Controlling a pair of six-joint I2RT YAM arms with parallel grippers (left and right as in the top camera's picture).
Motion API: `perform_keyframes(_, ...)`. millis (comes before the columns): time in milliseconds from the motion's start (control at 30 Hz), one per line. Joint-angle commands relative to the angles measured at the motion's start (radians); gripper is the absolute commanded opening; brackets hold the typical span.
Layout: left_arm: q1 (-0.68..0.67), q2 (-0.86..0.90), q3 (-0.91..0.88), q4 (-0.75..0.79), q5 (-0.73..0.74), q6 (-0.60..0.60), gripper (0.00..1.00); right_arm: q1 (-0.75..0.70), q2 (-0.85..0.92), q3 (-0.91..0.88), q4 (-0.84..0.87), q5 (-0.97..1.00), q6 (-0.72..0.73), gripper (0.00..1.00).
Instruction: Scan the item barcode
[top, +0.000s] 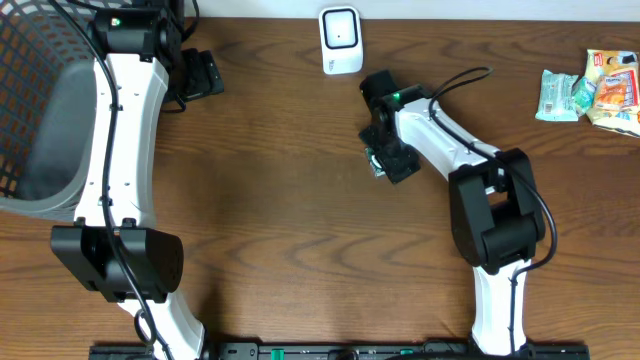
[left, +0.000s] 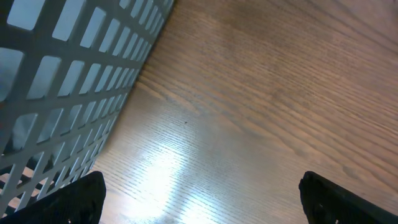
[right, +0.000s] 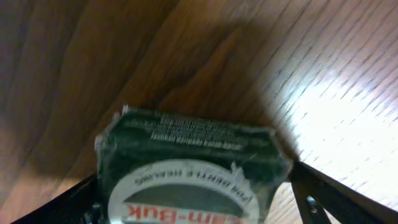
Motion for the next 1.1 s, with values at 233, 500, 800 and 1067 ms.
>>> perform_keyframes(233,0.002,0.01,-0.006,-0.001,-0.01,0.008,0.98,-0.002,0.035,-0.022,-0.01,-0.025,-0.02,0.84)
perform_keyframes(500,0.002,0.01,-0.006,-0.001,-0.01,0.008,0.98,0.008,0.035,-0.059,-0.001,0.015,-0.028,0.64)
perform_keyframes(800,0.002,0.01,-0.006,-0.001,-0.01,0.008,0.98,0.008,0.035,-0.06,-0.002,0.056,-0.178,0.53)
perform_keyframes(1067,0.002,0.01,-0.006,-0.001,-0.01,0.008,0.98,0.008,0.033,-0.019,0.0,0.091,-0.364,0.56)
